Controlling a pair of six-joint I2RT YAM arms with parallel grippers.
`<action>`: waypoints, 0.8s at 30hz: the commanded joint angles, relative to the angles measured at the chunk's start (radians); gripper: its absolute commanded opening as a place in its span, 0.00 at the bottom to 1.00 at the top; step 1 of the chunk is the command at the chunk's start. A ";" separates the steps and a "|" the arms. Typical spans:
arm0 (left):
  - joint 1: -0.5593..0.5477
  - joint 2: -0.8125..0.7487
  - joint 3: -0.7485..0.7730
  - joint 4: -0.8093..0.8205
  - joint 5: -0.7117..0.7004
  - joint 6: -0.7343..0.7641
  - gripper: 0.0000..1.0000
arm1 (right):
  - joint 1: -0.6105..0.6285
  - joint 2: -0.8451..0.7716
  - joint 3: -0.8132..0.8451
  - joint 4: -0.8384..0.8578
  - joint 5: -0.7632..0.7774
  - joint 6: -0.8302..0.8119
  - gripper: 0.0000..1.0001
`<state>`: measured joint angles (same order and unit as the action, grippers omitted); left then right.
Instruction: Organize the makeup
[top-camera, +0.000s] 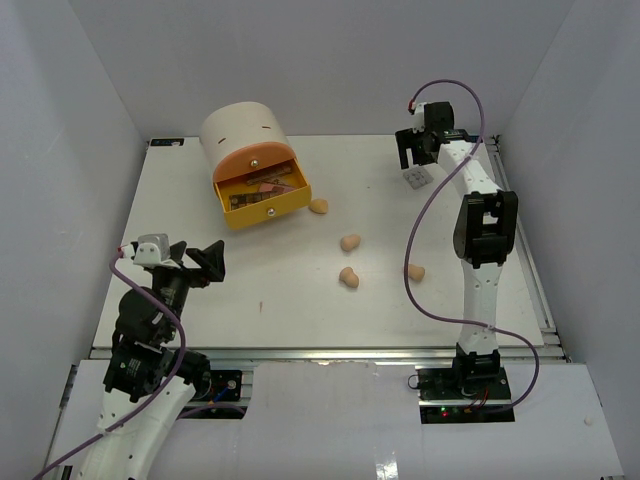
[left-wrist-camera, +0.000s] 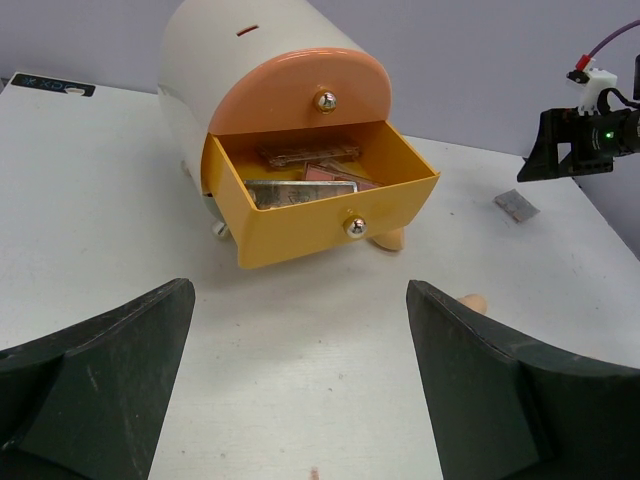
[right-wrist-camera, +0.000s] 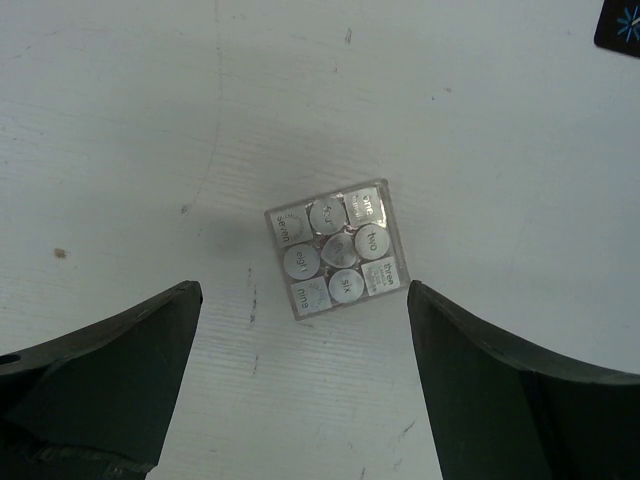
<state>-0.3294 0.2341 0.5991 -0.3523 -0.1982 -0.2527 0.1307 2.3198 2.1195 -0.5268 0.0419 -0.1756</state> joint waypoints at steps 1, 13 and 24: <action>0.004 0.017 0.008 -0.007 0.012 -0.003 0.98 | -0.005 0.051 0.080 -0.047 -0.007 -0.142 0.90; 0.006 0.033 0.008 -0.007 0.013 -0.002 0.98 | -0.005 0.116 0.064 -0.047 -0.016 -0.306 0.90; 0.004 0.044 0.010 -0.011 0.008 -0.002 0.98 | -0.036 0.195 0.134 -0.038 0.030 -0.280 0.90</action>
<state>-0.3294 0.2676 0.5991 -0.3527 -0.1951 -0.2527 0.1255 2.4908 2.2121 -0.5742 0.0683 -0.4567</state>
